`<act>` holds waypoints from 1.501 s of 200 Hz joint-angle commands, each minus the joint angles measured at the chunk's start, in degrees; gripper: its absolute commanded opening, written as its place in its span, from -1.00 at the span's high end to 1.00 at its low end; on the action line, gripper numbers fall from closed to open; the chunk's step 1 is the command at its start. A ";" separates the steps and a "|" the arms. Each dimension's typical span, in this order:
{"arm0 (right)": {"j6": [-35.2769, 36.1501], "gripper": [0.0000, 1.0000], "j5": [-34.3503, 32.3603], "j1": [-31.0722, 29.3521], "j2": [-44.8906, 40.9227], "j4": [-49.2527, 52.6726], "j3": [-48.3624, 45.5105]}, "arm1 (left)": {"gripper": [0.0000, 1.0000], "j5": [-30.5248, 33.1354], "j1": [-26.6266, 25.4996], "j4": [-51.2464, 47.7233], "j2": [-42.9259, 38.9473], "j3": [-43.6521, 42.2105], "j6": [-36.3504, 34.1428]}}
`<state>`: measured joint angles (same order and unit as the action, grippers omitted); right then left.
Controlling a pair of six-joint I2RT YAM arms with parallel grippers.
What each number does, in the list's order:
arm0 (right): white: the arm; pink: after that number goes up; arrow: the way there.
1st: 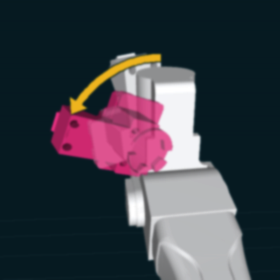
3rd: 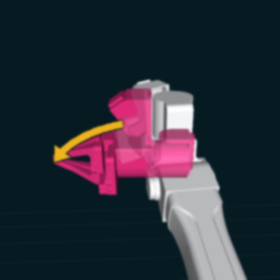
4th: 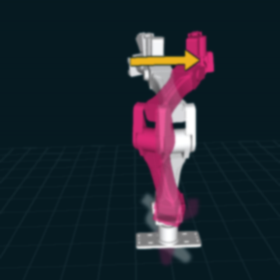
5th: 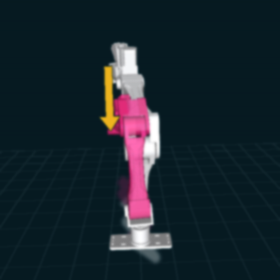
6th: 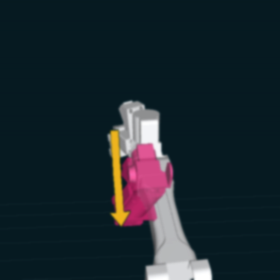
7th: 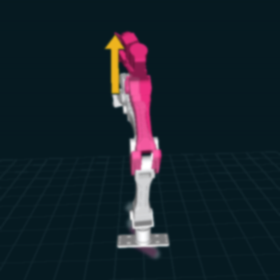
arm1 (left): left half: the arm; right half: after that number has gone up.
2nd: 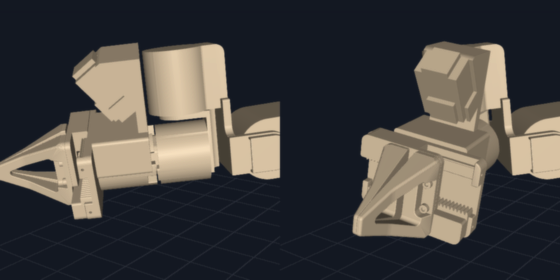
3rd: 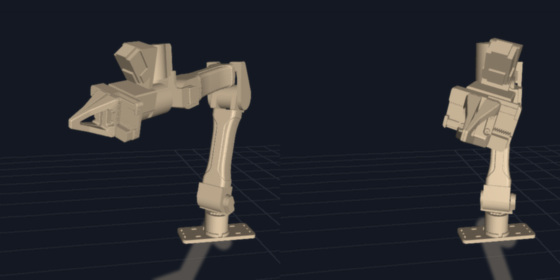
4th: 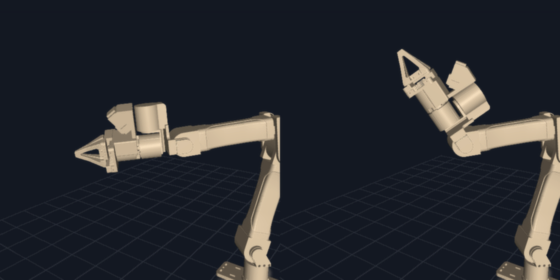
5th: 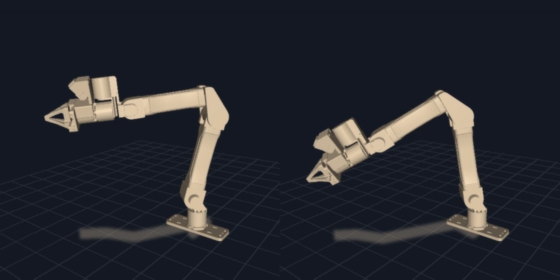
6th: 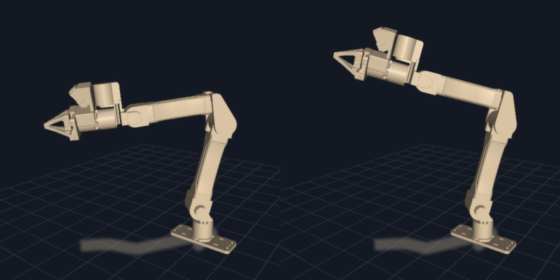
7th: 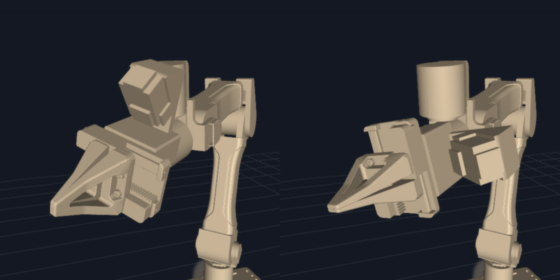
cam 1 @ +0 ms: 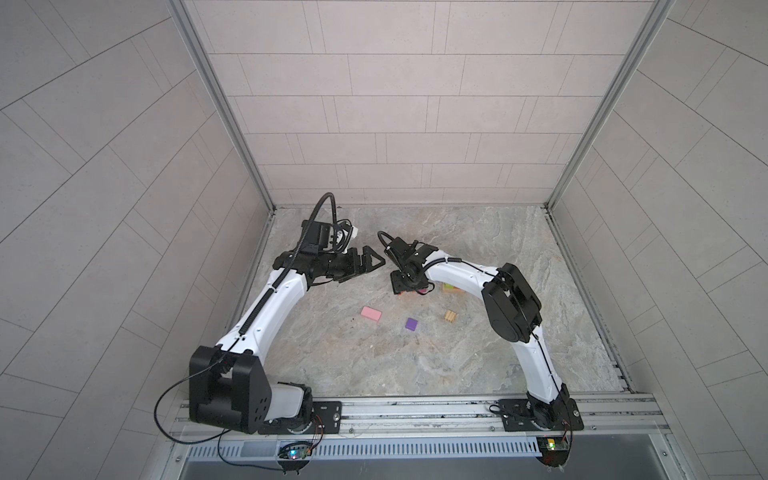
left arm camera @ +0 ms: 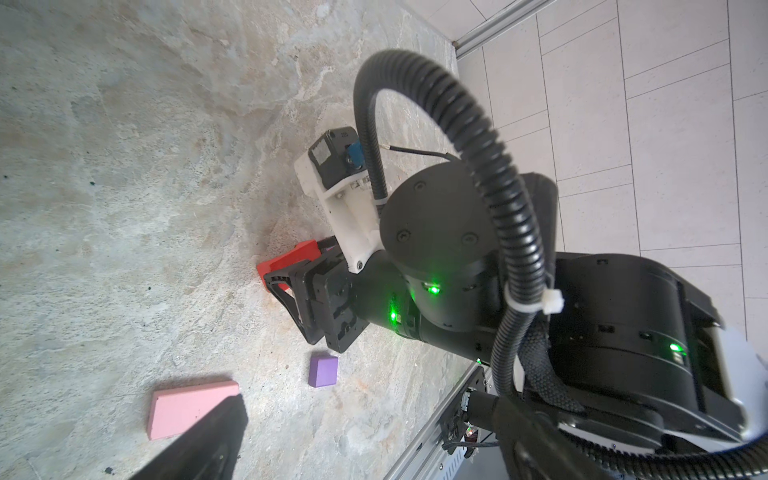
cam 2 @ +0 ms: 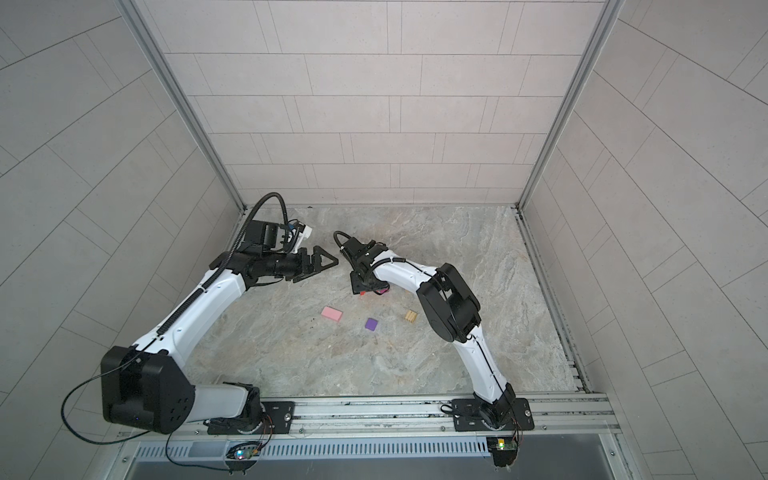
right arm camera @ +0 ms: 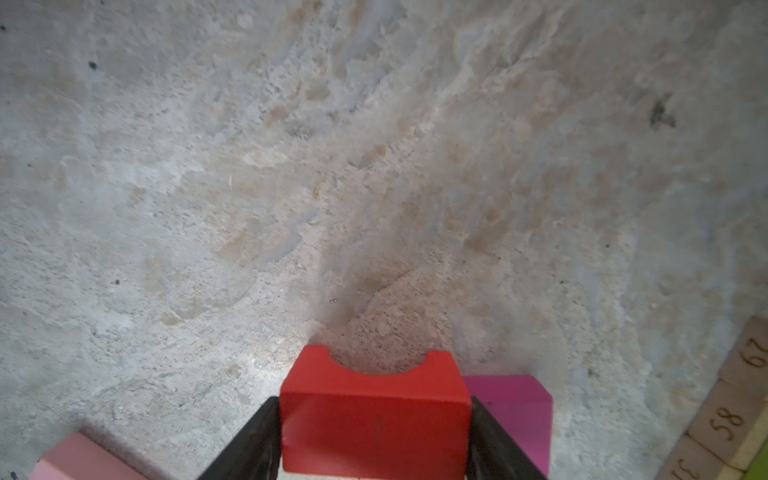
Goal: Build the wood block tower
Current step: 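Lower the right gripper and close it on the red arch block, then lift the red arch block with the right gripper and carry it over the stack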
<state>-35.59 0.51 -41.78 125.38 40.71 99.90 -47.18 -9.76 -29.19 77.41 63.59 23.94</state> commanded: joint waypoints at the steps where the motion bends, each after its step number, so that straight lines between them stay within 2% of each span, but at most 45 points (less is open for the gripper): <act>1: 0.08 -0.28 -1.65 -0.40 1.01 2.01 1.07 | -1.00 -0.81 0.35 0.80 -0.41 -0.56 -0.04; 69: -0.34 -0.09 -2.62 -0.39 -0.90 2.14 1.00 | -1.00 -0.98 0.35 0.71 -0.43 -0.51 -0.04; 204: -3.05 -0.05 -2.18 2.49 -10.21 3.09 -1.49 | -1.00 -3.23 0.30 2.63 -1.29 -0.84 0.58; 300: -4.52 -0.02 -6.37 5.92 -18.87 5.71 -8.40 | -1.00 -5.12 0.14 3.96 0.46 -1.54 2.50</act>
<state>-38.46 -2.96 -36.77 110.43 43.94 93.14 -51.05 -9.76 -26.61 77.45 62.85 25.85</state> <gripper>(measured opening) 0.590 0.999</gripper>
